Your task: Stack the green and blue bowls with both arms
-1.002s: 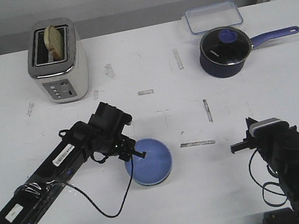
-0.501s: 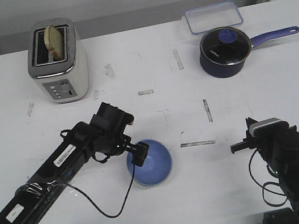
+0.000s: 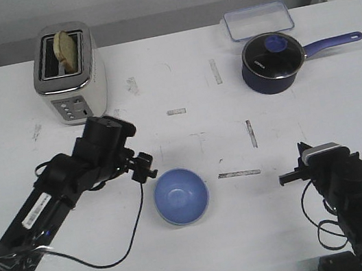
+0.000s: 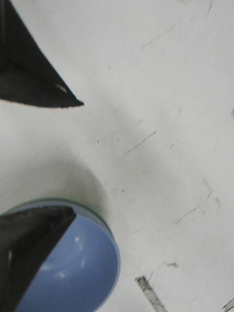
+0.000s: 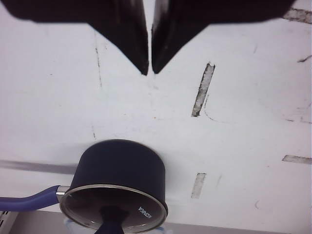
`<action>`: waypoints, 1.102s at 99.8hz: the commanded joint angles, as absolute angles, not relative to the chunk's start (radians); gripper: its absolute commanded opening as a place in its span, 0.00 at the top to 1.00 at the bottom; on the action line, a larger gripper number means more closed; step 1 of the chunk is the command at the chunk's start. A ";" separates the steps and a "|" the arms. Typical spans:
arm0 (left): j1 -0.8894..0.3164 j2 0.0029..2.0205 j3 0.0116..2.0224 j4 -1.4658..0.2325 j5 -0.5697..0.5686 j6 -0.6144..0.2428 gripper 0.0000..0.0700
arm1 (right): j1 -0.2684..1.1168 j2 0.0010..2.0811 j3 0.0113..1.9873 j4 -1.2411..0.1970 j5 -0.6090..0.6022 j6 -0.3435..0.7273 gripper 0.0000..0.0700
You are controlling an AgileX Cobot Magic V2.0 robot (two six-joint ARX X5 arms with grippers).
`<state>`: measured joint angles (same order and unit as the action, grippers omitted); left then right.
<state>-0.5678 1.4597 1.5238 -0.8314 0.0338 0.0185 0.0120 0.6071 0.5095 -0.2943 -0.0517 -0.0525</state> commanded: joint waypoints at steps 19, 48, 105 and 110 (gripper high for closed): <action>-0.433 1.330 1.542 -0.829 -0.001 0.103 1.00 | 0.013 0.611 0.516 -0.284 -0.052 -0.053 1.00; -0.154 1.114 1.301 -0.671 -0.001 0.092 1.00 | 0.013 0.610 0.516 -0.284 -0.051 -0.053 1.00; 0.022 0.517 0.549 -0.205 -0.001 0.086 1.00 | 0.013 0.511 0.516 -0.357 -0.001 -0.043 1.00; 0.022 0.486 0.517 -0.205 -0.001 0.086 1.00 | 0.012 0.478 0.514 -0.379 0.013 -0.050 1.00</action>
<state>0.0196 0.5121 0.5388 -0.2226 -0.0013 0.0879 0.0120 0.5068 0.5095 -0.3664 -0.0040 -0.0486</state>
